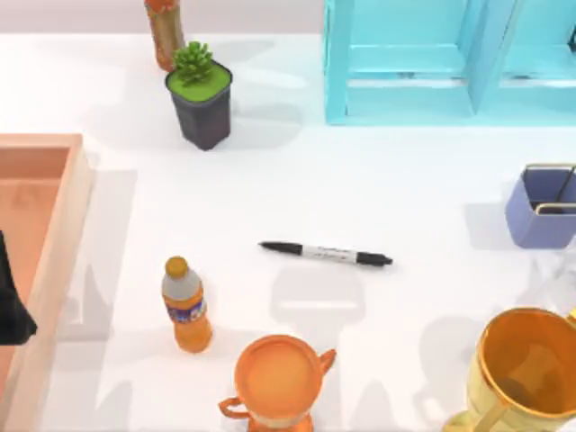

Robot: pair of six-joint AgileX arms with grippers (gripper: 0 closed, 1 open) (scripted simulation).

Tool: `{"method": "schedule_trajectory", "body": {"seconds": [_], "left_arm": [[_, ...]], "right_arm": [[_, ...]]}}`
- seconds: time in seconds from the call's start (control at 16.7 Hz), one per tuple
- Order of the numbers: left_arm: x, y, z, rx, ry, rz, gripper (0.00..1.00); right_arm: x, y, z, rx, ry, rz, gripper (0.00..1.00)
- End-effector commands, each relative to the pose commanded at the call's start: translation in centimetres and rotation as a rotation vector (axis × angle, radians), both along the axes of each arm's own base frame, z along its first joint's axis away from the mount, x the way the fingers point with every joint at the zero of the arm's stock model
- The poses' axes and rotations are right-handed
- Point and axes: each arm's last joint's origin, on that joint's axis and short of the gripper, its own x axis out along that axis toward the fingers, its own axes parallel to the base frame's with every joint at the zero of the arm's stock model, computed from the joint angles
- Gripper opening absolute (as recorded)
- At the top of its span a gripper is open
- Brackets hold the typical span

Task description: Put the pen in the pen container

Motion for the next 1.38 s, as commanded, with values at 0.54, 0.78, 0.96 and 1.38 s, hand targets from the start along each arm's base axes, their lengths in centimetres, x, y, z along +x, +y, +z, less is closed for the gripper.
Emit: {"method": "schedule_trajectory", "body": {"seconds": [0.54, 0.78, 0.96, 1.38], "left_arm": [[0.0, 0.0, 0.0, 0.0, 0.0, 0.0, 1.0], [0.0, 0.0, 0.0, 0.0, 0.0, 0.0, 1.0], [0.0, 0.0, 0.0, 0.0, 0.0, 0.0, 1.0], [0.0, 0.0, 0.0, 0.0, 0.0, 0.0, 1.0]], "right_arm": [[11.5, 7.2, 11.4, -0.372, 0.552, 0.375, 1.0], [19.3, 14.5, 10.2, -0.585, 0.816, 0.598, 1.0], [23.2, 20.1, 6.9, -0.731, 0.975, 0.752, 1.0], [25.9, 27.9, -0.7, -0.945, 1.186, 0.976, 1.0]]}}
